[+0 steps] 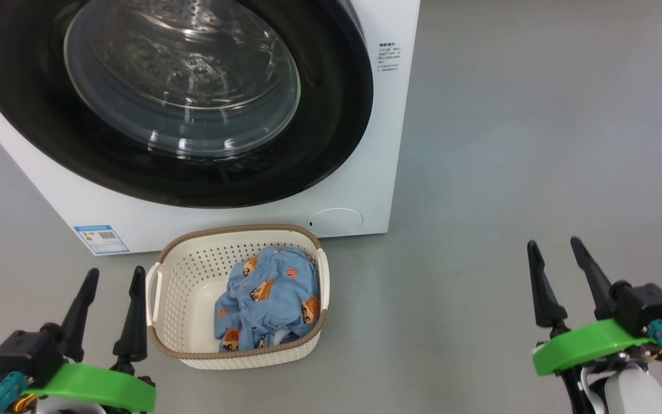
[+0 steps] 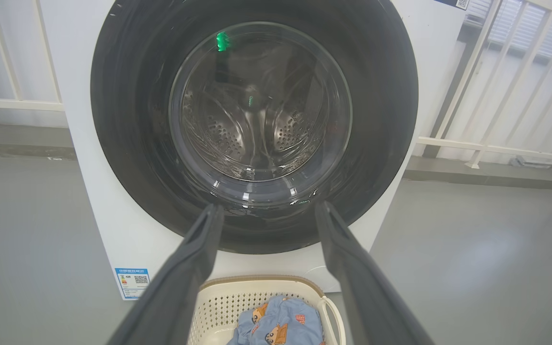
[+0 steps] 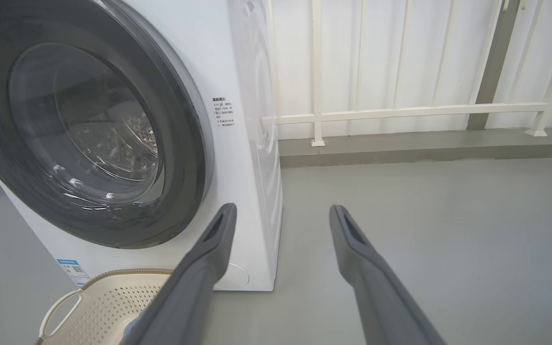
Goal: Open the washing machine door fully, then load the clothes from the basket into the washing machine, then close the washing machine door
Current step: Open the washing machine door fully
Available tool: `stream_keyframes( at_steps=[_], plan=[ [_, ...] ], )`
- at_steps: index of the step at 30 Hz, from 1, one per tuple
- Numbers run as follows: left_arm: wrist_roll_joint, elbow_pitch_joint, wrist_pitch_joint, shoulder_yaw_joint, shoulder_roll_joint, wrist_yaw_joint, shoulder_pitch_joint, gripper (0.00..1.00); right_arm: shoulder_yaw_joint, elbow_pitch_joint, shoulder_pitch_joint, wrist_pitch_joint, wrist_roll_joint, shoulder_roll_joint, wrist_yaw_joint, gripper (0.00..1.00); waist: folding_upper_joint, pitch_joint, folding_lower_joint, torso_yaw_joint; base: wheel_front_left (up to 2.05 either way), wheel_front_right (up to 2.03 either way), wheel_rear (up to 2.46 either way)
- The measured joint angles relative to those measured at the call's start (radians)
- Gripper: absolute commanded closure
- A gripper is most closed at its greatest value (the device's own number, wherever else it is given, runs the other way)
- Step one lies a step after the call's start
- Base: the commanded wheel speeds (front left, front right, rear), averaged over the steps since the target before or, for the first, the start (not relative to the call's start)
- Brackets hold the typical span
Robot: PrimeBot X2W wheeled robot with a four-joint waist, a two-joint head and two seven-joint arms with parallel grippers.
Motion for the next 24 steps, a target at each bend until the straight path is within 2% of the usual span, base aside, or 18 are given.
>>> stream_keyframes(
  at_steps=[4, 11, 16, 21, 22, 24],
  plan=[
    [-0.002, 0.000, 0.000, -0.001, 0.000, 0.000, 0.000, 0.00, 0.003, -0.010, -0.026, 0.000, 0.009, 0.000, 0.000, 0.00, 0.0000, 0.006, 0.0000, 0.001, 0.00, 0.00, 0.00],
    [-0.005, -0.006, 0.000, -0.025, 0.000, 0.000, 0.000, 0.00, -0.007, -0.038, -0.113, 0.000, 0.115, -0.001, 0.000, 0.00, 0.0000, 0.026, 0.0000, 0.006, 0.00, 0.00, 0.00],
    [-0.007, -0.006, 0.000, -0.043, 0.000, 0.000, -0.001, 0.00, -0.032, -0.023, -0.165, 0.000, 0.284, -0.002, 0.000, 0.00, 0.0000, 0.034, 0.0000, 0.009, 0.00, 0.00, 0.00],
    [-0.010, -0.006, 0.000, -0.053, 0.002, 0.000, -0.012, 0.00, -0.061, 0.053, -0.204, -0.006, 0.556, -0.002, 0.000, 0.00, 0.0000, 0.041, 0.0000, 0.014, 0.00, 0.00, 0.00],
    [-0.013, -0.006, 0.000, -0.056, 0.002, 0.000, -0.014, 0.00, -0.063, 0.069, -0.211, -0.007, 0.602, -0.002, 0.000, 0.45, 0.0000, 0.043, 0.0000, 0.016, 0.00, 0.00, 0.00],
    [-0.016, -0.006, 0.000, -0.061, 0.002, 0.000, -0.016, 0.00, -0.065, 0.096, -0.230, -0.007, 0.692, -0.002, 0.000, 0.82, 0.0000, 0.050, 0.0000, 0.018, 0.00, 0.00, 0.00]
  ],
)
